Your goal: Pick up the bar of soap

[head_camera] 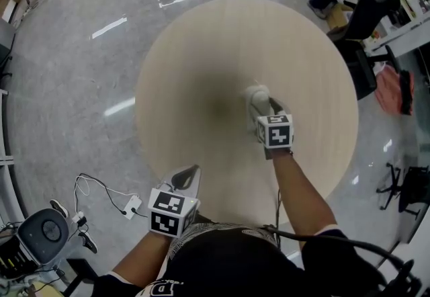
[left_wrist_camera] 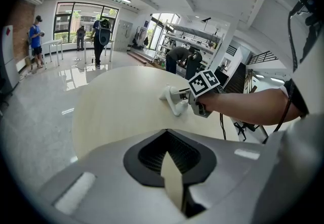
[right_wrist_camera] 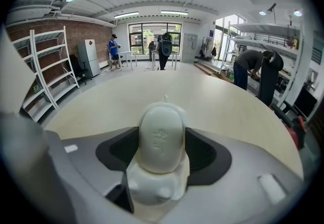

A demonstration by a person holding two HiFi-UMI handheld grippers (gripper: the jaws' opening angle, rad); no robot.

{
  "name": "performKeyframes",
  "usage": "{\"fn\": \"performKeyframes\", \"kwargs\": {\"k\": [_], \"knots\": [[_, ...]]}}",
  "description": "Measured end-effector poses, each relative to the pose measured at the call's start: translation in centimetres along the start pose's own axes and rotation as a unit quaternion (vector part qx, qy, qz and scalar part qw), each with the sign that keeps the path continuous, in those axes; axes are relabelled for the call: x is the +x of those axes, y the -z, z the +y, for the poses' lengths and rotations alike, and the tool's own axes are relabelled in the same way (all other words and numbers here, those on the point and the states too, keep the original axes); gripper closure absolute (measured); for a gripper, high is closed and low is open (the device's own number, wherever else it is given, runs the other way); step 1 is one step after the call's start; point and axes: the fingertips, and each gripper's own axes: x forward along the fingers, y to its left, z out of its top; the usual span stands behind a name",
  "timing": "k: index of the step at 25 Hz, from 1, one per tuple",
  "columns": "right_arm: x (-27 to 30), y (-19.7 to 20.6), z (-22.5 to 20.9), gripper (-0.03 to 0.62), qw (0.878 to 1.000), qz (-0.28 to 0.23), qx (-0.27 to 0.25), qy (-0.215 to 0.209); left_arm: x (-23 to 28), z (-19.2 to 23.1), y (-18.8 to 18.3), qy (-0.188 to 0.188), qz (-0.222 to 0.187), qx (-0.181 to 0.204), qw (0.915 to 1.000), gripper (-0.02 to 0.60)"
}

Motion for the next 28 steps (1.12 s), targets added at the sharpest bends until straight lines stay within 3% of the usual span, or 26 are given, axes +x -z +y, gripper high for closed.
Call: {"fn": "performKeyframes", "kwargs": {"k": [12, 17, 28], "knots": [[-0.6, -0.1, 0.1, 0.330, 0.999, 0.000, 0.039, -0.023, -1.8, -0.2, 0.3, -0.007, -0.011, 0.004, 0.9999, 0.574], [-1.3, -0.5, -0.7, 0.330, 0.999, -0.021, 0.042, -0.026, -1.0, -0.4, 0.2, -0.010, -0.018, 0.008, 0.9998, 0.574], [-8.9, -2.1, 2.5, 0.330, 0.995, -0.070, 0.055, -0.039, -4.2, -1.6, 0.4, 0.009, -0.034, 0.032, 0.9989, 0.574]]}}
